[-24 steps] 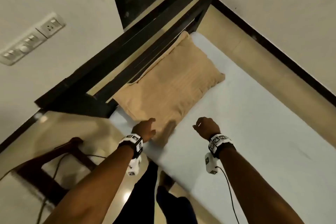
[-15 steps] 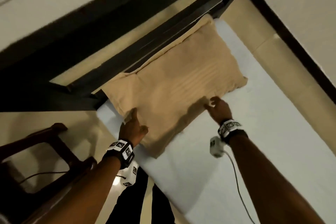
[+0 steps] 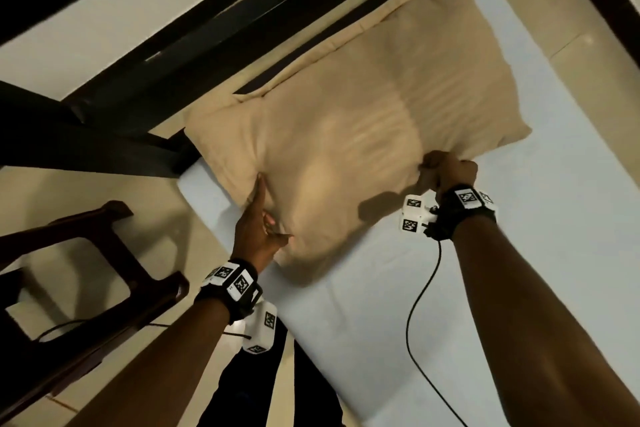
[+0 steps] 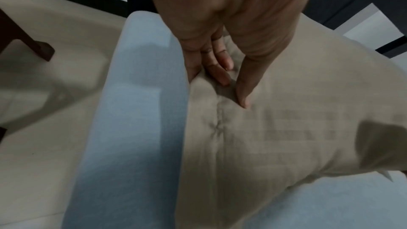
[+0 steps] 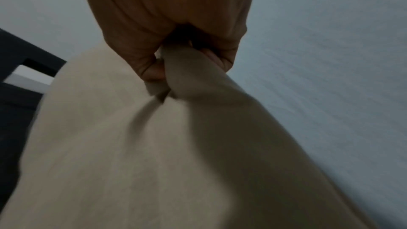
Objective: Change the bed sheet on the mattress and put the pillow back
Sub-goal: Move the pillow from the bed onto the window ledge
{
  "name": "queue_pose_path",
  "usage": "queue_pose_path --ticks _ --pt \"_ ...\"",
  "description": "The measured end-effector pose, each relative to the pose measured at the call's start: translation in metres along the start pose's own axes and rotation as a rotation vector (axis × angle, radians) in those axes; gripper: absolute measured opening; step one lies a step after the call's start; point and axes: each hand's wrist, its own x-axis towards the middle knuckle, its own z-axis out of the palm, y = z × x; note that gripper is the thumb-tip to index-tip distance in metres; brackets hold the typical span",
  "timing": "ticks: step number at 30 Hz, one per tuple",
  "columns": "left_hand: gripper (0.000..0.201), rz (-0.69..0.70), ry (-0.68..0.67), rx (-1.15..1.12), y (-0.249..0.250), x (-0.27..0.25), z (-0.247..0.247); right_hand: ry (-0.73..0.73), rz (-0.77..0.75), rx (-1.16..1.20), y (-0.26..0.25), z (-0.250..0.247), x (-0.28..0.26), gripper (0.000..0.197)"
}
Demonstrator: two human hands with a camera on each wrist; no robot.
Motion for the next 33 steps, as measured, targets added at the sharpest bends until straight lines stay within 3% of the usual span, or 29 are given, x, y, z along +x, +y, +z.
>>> queue_pose_path --ticks 2,4,8,11,14,18,22,25,27,30,33 --pt "0.138 0.006 -0.012 0.024 0.004 0.0 -0.006 0.009 -0.031 0.069 -0.003 -0.006 -0.025 0.03" --pt "0.133 0.047 -0.002 0.061 0.013 0.001 -0.014 0.035 -0.029 0.176 0.017 -0.022 -0.048 0.02" --pt "0.109 0.237 -0.024 0.176 0.034 0.019 -0.025 0.166 0.136 0.277 0.125 -0.061 -0.094 0.047" --pt "0.098 0.326 -0.091 0.261 0.052 0.028 -0.022 0.08 0.306 0.1 0.2 -0.083 -0.147 0.021" --pt "0.094 0.309 -0.105 0.303 0.056 0.031 -0.022 0.005 0.135 -0.276 0.239 -0.11 -0.176 0.026" --pt "0.087 0.319 0.025 0.43 0.054 0.037 -0.034 0.225 -0.158 -0.386 0.203 -0.15 -0.158 0.012" --pt "0.105 0.188 0.059 0.432 0.052 0.053 -0.034 0.321 -0.49 -0.511 0.159 -0.175 -0.088 0.042" --pt "0.13 -0.051 0.017 0.298 0.056 0.054 -0.015 0.299 -0.379 -0.601 0.143 -0.178 -0.03 0.073" --pt "0.135 -0.108 -0.013 0.254 0.057 0.05 0.001 0.209 -0.239 -0.481 0.134 -0.179 -0.004 0.09" --pt "0.128 -0.148 -0.032 0.205 0.05 0.053 0.011 0.11 -0.043 -0.153 0.131 -0.189 0.023 0.101" --pt "0.119 -0.202 -0.022 0.189 0.048 0.057 0.006 0.034 0.014 -0.104 0.132 -0.201 0.029 0.099"
